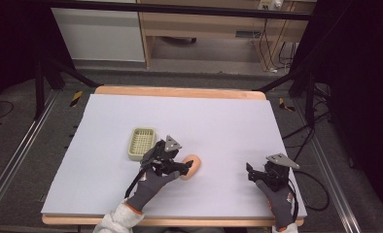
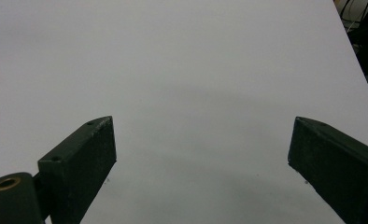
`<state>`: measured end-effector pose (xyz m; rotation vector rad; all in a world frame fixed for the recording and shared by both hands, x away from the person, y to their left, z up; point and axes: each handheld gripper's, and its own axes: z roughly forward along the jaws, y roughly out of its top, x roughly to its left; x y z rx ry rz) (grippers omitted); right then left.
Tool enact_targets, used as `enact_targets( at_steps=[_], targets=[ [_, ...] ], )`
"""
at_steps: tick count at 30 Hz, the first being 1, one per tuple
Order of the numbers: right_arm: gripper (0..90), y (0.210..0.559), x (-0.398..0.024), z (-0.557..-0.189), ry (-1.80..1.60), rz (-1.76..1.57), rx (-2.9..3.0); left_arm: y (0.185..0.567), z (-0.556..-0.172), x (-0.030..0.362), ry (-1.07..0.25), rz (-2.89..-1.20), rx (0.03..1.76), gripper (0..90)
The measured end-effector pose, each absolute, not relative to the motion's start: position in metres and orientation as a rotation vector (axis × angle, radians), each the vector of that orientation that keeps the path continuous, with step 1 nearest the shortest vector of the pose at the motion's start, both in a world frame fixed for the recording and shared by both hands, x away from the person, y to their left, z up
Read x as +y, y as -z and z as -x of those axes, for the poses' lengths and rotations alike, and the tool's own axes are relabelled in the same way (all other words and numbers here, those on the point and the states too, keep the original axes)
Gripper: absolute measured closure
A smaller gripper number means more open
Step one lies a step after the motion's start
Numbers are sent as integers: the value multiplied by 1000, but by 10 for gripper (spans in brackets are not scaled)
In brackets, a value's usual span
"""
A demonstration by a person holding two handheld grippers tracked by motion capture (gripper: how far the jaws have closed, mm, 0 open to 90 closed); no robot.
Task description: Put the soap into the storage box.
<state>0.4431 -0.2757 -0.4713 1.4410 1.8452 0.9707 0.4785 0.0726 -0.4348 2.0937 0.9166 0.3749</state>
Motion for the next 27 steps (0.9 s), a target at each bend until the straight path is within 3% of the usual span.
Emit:
enact_targets(
  at_steps=[27],
  targets=[
    [81, 473, -276, -444, -969, -1452, 1854, 456, -484, 49, -337, -2219, 896, 249]
  ],
)
